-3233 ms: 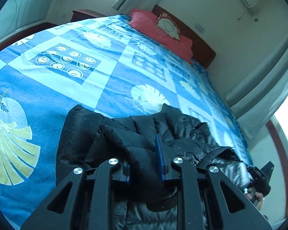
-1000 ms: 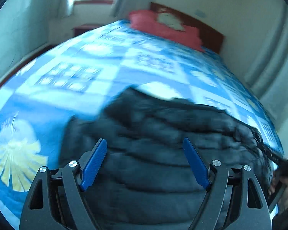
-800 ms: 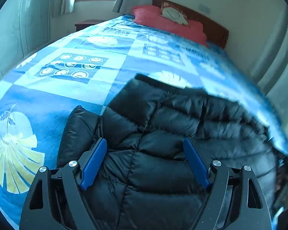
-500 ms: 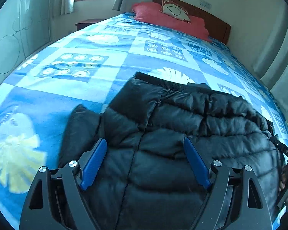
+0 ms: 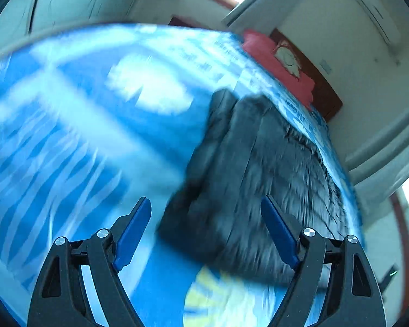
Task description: Fold large clothes
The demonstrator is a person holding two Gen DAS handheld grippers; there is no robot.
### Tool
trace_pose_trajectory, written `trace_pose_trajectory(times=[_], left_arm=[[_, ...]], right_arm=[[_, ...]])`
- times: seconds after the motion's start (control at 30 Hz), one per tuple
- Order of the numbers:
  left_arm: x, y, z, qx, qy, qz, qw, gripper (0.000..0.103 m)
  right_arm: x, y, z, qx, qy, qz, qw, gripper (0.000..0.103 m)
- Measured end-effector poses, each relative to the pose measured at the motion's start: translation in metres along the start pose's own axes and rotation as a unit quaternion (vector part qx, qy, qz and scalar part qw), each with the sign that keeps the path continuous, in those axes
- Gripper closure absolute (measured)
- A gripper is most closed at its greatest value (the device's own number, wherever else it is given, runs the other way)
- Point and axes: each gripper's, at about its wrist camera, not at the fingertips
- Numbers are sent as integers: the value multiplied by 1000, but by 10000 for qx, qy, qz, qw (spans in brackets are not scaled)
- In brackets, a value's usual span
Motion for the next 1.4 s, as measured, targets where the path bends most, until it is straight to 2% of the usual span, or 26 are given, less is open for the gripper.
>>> trace_pose_trajectory(times=[0.1,0.3,0.37,0.4,0.43,0.5,0.57,0.7,1.0,1.4], left_arm=[[-11,-7,8,-91,-236,-205,9995,22],[-6,9,31,-306,2,-330,9990,22],[-5,11,38,-166,105,-368,9991,39],[-4,10,40,-136,101,-393,9991,47],[-4,11,40,-176,102,-425,9989,56],[-5,16,37,-190,111,-330,9992,65],[-8,26,31,-110,196,-15,9997,71],[-11,28,18,-88,208,78,9997,75],[-36,20,-15,118,167,347,9992,76],[-65,1,-59,171,123,393,9990,76]], right_arm=[[-13,2,10,131,-147,270,9994,22],[-12,-6,23,357,-46,513,9980,24],[-12,-9,26,329,-68,518,9981,44],[-12,-10,26,416,-15,509,9978,49],[-13,-10,25,522,5,520,9973,61],[-13,-12,22,623,70,513,9967,71],[-12,-18,15,634,166,394,9971,79],[-15,-21,1,653,271,325,9970,82],[-44,-7,-31,758,216,388,9961,83],[-81,6,-65,812,150,409,9957,83]])
Point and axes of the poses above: each gripper's, at about its wrist camera, not at the fingertips, and z roughly the way its jaws point, y to its right, x to its top, and after that the axes turned 8 degrees about -z, right-handed
